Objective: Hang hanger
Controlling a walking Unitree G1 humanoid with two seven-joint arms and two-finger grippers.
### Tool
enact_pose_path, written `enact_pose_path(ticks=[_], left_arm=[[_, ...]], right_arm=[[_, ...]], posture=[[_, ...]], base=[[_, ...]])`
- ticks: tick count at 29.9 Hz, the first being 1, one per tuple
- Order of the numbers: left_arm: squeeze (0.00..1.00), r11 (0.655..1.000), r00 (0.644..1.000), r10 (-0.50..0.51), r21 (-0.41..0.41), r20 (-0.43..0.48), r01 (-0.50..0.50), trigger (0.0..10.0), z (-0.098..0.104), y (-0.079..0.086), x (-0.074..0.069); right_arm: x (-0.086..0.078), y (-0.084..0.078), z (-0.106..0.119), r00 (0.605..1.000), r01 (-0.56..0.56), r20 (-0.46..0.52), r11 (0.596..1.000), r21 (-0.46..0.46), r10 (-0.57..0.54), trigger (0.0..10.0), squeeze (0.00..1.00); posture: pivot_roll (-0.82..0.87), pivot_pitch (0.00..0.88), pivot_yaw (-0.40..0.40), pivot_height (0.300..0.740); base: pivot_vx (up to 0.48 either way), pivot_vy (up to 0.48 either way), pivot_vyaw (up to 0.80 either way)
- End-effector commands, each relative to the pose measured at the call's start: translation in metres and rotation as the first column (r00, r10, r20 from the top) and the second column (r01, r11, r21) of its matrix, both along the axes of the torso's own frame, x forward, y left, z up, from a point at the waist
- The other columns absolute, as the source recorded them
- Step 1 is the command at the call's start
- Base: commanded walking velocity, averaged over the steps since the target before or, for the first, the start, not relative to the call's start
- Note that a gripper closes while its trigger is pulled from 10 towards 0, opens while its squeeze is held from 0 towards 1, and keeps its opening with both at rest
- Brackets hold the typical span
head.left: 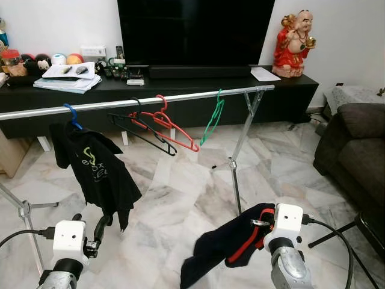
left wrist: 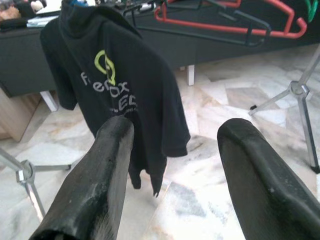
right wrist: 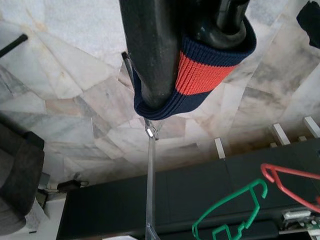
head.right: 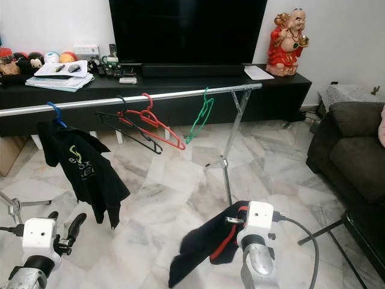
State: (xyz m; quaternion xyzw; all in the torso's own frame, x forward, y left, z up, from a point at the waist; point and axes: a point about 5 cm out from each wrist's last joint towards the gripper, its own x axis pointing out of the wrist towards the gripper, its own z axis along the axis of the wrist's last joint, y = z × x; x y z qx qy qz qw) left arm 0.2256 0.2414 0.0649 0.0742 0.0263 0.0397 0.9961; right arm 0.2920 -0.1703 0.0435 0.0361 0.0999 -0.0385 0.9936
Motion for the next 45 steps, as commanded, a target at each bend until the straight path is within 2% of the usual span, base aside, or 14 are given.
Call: enact_pose_path(ticks=[1, 5, 9, 17, 26, 45], left_arm=[[0.00, 1.000, 1.000, -0.003, -0.026, 0.007, 0.004, 10.0, 0.003, -0.003, 0.003], [0.00, 0.999, 0.999, -0.024, -0.033, 0.027, 0.025, 10.0, 0.007, -0.007, 0.014], [0.00, 0.999, 0.999, -0.024, -0.028, 0.034, 0.025, 10.0, 0.009, -0.008, 0.019], [0.00, 1.000, 0.999, -0.009, -0.029, 0.051, 0.011, 10.0, 0.015, -0.005, 0.022], [0.00, 0.999, 0.998, -0.011, -0.038, 0.065, 0.014, 10.0, 0.018, -0.010, 0.027], [0.00, 0.999, 0.998, -0.015, -0.042, 0.065, 0.017, 10.0, 0.019, -0.010, 0.031]], right_arm=[[0.004, -0.004, 0.007, 0.999, 0.015, 0.039, 1.000, 0.000, -0.015, 10.0, 0.00], [0.004, -0.004, 0.005, 0.999, 0.004, 0.032, 1.000, 0.008, -0.004, 10.0, 0.00], [0.005, -0.007, 0.000, 1.000, 0.022, 0.012, 1.000, 0.007, -0.022, 10.0, 0.00], [0.009, -0.008, 0.000, 0.999, 0.040, 0.007, 0.999, 0.006, -0.040, 10.0, 0.00], [0.015, -0.009, 0.004, 0.999, 0.044, 0.026, 0.999, 0.008, -0.044, 10.0, 0.00], [0.012, -0.010, -0.002, 0.999, 0.047, 0.011, 0.999, 0.002, -0.047, 10.0, 0.00]], posture=[[0.14, 0.000, -0.025, 0.740], [0.13, 0.000, -0.020, 0.740], [0.15, 0.000, -0.026, 0.740], [0.14, 0.000, -0.031, 0.740], [0.14, 0.000, -0.038, 0.740], [0.13, 0.000, -0.031, 0.740]], base=[[0.000, 0.000, 0.00], [0.064, 0.000, 0.00], [0.263, 0.000, 0.00], [0.286, 0.000, 0.00], [0.291, 0.000, 0.00], [0.298, 0.000, 0.00]])
